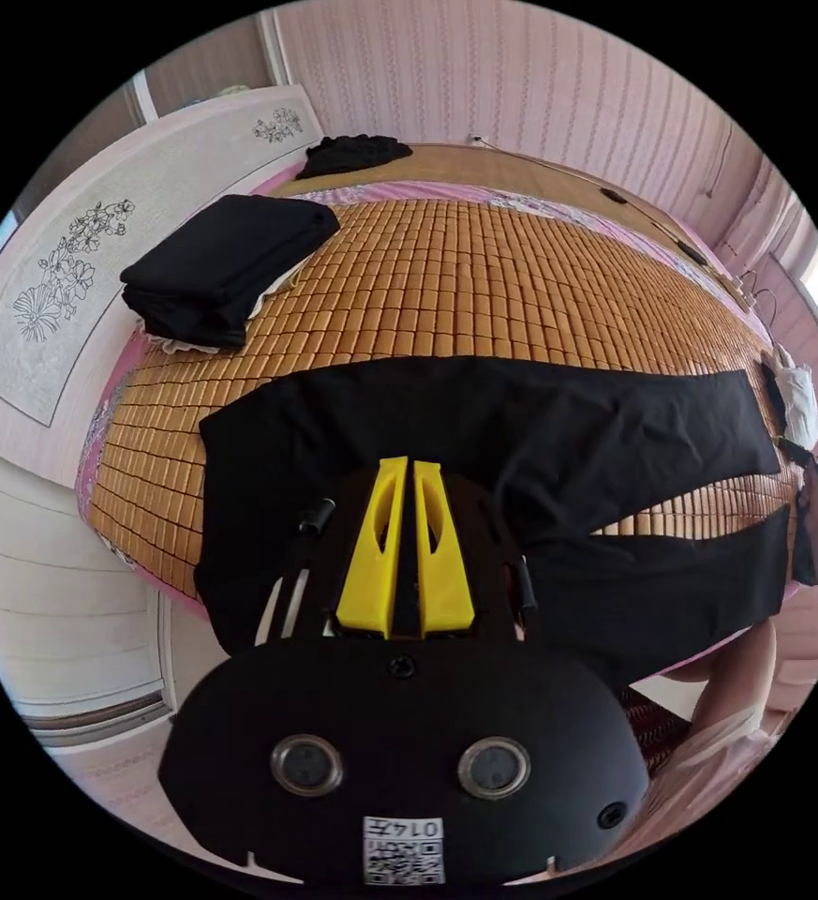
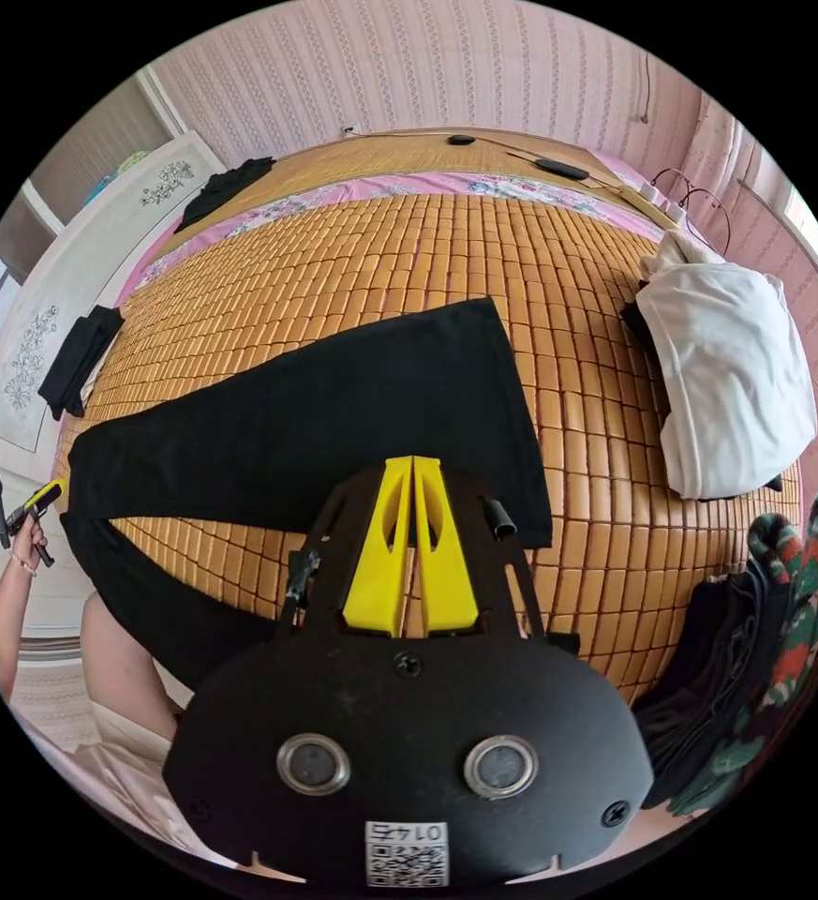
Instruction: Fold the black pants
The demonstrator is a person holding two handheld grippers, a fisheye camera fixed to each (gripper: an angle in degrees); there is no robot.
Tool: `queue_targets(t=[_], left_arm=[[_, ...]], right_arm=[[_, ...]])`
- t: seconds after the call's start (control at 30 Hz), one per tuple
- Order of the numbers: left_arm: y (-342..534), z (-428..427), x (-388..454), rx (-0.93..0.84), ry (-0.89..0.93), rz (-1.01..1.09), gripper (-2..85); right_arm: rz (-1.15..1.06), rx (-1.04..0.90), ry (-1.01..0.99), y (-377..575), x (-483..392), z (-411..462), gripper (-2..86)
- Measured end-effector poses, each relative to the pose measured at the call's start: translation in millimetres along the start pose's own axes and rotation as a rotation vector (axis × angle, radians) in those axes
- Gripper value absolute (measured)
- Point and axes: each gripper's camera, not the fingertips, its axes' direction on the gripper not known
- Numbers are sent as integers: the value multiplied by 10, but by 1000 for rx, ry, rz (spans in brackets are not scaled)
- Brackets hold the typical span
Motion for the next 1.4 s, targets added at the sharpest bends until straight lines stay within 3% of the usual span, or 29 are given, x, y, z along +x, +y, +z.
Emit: queue_targets(t=[0.2,0.33,0.63,0.7,0.9,0.97,1.07,1.17,1.4], left_arm=[[-182,578,-531,-66,-95,-148,-10],[-221,621,-710,22,-55,-158,-10],[-270,603,-863,10,19,-171,-9],[-93,329,-776,86,13,-109,-8],[1039,-514,-257,224,114,178,-7],[1445,-747,-16,249,95,281,-7],[2038,-1082,345,321,57,313,-4],[2437,-1328,665,407,215,342,4],[2732,-1234,1585,300,382,500,9]], right_arm=[[-8,-48,193,-255,-71,483,-4],[-27,-52,266,-467,-121,636,-5],[144,-91,205,-779,76,664,-8],[135,-17,208,-692,33,445,-8],[-24,80,165,399,-136,-299,-8],[17,28,250,1040,-116,-411,-6],[116,20,215,1804,13,-454,3],[205,0,156,2339,149,-403,33],[155,-3,45,2625,151,-270,54]])
